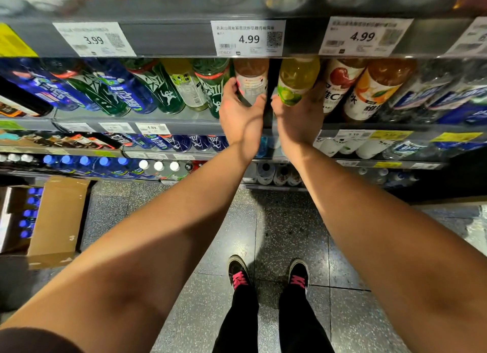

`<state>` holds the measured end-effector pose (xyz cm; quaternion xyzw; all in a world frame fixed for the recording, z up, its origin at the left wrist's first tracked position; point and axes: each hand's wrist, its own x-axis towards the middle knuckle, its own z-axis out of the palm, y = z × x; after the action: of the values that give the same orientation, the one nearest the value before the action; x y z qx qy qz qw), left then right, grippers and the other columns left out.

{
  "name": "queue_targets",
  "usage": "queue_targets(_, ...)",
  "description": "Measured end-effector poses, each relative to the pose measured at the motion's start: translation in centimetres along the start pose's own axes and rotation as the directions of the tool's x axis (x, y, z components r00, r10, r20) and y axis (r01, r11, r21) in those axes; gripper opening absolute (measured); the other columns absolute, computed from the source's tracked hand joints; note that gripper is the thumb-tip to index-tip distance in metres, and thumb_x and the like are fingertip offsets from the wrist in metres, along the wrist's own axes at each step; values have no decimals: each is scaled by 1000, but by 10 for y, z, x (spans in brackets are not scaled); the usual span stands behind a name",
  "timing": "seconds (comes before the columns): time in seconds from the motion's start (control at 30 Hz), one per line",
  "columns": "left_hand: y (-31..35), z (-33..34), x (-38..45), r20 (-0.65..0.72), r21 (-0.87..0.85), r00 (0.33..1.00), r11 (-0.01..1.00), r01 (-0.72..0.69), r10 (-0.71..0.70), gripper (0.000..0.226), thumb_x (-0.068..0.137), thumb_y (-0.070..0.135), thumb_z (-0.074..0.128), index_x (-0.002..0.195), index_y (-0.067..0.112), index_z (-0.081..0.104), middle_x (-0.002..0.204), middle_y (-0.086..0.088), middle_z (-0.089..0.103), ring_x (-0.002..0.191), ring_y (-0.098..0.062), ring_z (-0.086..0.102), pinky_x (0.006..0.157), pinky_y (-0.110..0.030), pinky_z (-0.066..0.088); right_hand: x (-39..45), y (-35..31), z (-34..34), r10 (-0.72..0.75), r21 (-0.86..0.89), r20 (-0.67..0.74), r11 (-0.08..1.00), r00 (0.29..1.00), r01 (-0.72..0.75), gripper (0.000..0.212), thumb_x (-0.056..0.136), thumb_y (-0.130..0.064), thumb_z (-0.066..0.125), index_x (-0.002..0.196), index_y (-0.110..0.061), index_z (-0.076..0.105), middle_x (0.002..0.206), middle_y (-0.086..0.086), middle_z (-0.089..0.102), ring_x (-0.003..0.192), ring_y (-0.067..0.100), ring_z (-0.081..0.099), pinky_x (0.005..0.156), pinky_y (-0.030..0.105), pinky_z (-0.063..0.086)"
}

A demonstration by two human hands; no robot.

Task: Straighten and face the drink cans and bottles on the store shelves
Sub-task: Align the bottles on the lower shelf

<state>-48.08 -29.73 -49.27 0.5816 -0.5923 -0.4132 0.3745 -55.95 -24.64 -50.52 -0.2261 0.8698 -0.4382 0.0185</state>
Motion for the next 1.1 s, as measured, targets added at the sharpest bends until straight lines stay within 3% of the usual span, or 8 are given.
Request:
queue_targets(0.27,6,8,-2,-5,69,999,997,40,-39,71,72,27,83,134,13,52,124,-3,68,113,-20,64,98,-36,50,-13,9,-11,33,90,-47,996,998,-29,85,67,-33,83,132,8,45,118,22,64,98,39,66,76,33,51)
queue_targets(0.37,6,13,-2,-24,115,999,992,48,-46,73,72,33,83,135,15,50,128,-2,66,115,-20,62,98,-35,49,-16,22,-19,71,192,21,979,997,-74,93,65,-33,86,136,8,42,120,20,65,105,30,65,87,26,51)
queue_targets(0.5,8,23,1,-90,155,993,983,96,-83,76,73,36,84,137,14,50,131,-3,63,119,-22,60,96,-33,47,-18,30,-28,118,328,61,935,991,-132,93,61,-44,84,135,-1,47,116,8,66,106,12,61,85,9,44)
queue_targets(0.57,11,31,3,-137,125,982,981,145,-128,75,72,36,85,135,14,52,129,-4,64,119,-24,59,94,-33,45,-21,32,-32,137,383,45,912,990,-144,91,60,-47,84,132,-3,49,111,0,65,104,12,62,89,13,48)
queue_targets(0.63,11,39,4,-167,87,972,980,179,-163,71,71,35,86,131,13,54,126,-4,66,116,-26,60,91,-34,46,-24,39,-37,137,438,64,886,988,-151,88,62,-44,87,129,-2,50,113,3,66,107,17,64,96,32,52)
queue_targets(0.7,9,44,6,-182,46,967,980,192,-181,72,70,35,86,130,12,54,126,-5,65,116,-25,60,92,-35,48,-25,47,-43,109,493,101,858,989,-145,85,64,-39,89,128,0,50,115,10,67,109,21,65,97,42,52)
queue_targets(0.9,0,46,7,-128,41,988,995,94,-88,53,63,37,87,98,13,55,98,-1,68,84,-18,61,78,-35,51,-30,58,-60,119,455,86,878,989,-145,84,65,-41,88,128,-2,50,117,8,65,111,22,62,100,41,50)
queue_targets(1.1,-1,56,3,98,20,994,999,44,-45,52,62,30,90,100,12,60,95,0,70,87,-18,68,79,-31,56,-29,63,-74,164,452,87,873,983,-185,88,60,-46,89,128,-7,51,118,6,66,111,19,63,99,41,51)
